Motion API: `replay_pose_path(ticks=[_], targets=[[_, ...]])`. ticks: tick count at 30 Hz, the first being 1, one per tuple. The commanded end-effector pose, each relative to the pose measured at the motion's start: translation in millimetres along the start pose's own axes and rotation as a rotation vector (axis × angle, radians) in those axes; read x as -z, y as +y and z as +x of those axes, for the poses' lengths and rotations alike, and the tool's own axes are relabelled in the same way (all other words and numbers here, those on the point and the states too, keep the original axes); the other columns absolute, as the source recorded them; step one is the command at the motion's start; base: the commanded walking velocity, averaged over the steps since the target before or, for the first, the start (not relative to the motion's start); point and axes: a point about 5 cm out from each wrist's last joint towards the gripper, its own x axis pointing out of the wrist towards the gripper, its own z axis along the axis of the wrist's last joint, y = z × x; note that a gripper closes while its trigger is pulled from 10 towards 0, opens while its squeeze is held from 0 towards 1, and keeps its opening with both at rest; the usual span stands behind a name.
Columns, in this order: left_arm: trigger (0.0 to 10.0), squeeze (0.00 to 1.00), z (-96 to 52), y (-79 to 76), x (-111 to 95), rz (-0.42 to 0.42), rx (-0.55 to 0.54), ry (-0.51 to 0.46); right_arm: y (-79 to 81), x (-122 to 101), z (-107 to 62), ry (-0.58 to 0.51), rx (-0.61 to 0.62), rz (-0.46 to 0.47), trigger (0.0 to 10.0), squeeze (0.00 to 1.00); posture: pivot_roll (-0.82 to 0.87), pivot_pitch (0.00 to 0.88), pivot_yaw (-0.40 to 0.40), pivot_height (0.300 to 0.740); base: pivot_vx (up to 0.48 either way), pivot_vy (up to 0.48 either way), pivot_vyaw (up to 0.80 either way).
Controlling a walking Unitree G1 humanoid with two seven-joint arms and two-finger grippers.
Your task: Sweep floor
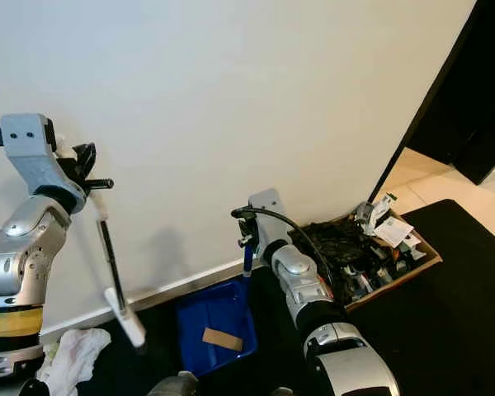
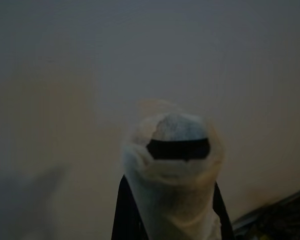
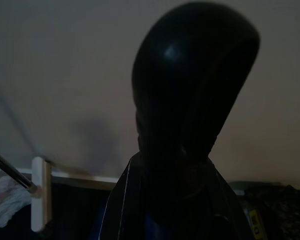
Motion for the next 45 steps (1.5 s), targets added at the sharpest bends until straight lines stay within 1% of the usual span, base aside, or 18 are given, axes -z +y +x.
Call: replay_pose_path(ticks=[1,2,4,5,7,8,10,11,12,17,26,35,41,45], targets=[[10.0,0.00,-0.4,6.5,1,0.048,-0.022,0.005,0.3,-7,1.2,-0.035,-0.001,0.000,10.0,0.00,0.21,0.043,0.028,0.740,0.000,0.000,0.00],[10.0,0.00,-0.4,6.5,1,0.048,-0.022,0.005,0.3,-7,1.2,-0.035,-0.001,0.000,10.0,0.00,0.21,0.043,0.028,0.740,0.000,0.000,0.00],[10.0,0.00,-0.4,5.7,4,-0.015,-0.018,0.022,0.4,-7,1.3,-0.036,-0.002,-0.002,10.0,0.00,0.21,0.043,0.028,0.740,0.000,0.000,0.00],[10.0,0.00,-0.5,4.9,5,-0.032,-0.018,0.024,0.3,-7,1.3,-0.036,-0.002,-0.002,10.0,0.00,0.21,0.040,0.027,0.740,0.000,0.000,0.00],[10.0,0.00,-0.5,4.9,5,-0.032,-0.018,0.024,0.3,-7,1.3,-0.036,-0.002,-0.002,10.0,0.00,0.21,0.040,0.027,0.740,0.000,0.000,0.00],[10.0,0.00,-0.6,4.3,6,-0.029,-0.021,0.027,0.2,-7,1.4,-0.036,-0.002,-0.002,10.0,0.00,0.21,0.038,0.026,0.740,0.000,0.000,0.00],[10.0,0.00,-0.2,2.6,9,0.017,-0.016,0.034,0.2,-8,1.6,-0.037,-0.003,-0.003,10.0,0.00,0.21,0.037,0.024,0.740,0.000,0.000,0.00],[10.0,0.00,-0.2,2.6,9,0.017,-0.016,0.034,0.2,-8,1.6,-0.037,-0.003,-0.003,10.0,0.00,0.21,0.037,0.024,0.740,0.000,0.000,0.00],[10.0,0.00,0.0,1.7,9,0.037,-0.011,0.032,0.3,-8,1.7,-0.037,-0.004,-0.004,10.0,0.00,0.21,0.037,0.024,0.740,0.000,0.000,0.00],[10.0,0.00,0.9,-3.6,11,0.059,0.015,0.030,0.7,-8,1.8,-0.036,-0.007,-0.005,10.0,0.00,0.21,0.038,0.025,0.740,0.000,-0.052,0.00],[10.0,0.00,2.2,-6.3,13,0.067,0.018,0.037,0.8,-8,1.5,-0.037,-0.003,-0.001,10.0,0.00,0.21,0.046,0.027,0.740,0.000,-0.390,0.00],[10.0,0.00,3.1,-2.7,14,0.070,0.001,0.042,2.2,-9,1.1,-0.055,-0.009,0.015,10.0,0.00,0.21,0.053,0.027,0.740,0.000,-0.398,0.00],[10.0,0.00,3.4,1.4,16,0.074,-0.022,0.059,2.5,-9,1.2,-0.056,-0.011,0.016,10.0,0.00,0.21,0.055,0.026,0.740,0.274,-0.339,0.00],[10.0,0.00,3.4,4.4,19,0.078,-0.041,0.074,3.0,-9,1.3,-0.056,-0.014,0.017,10.0,0.00,0.21,0.057,0.026,0.740,0.369,0.000,0.00]])
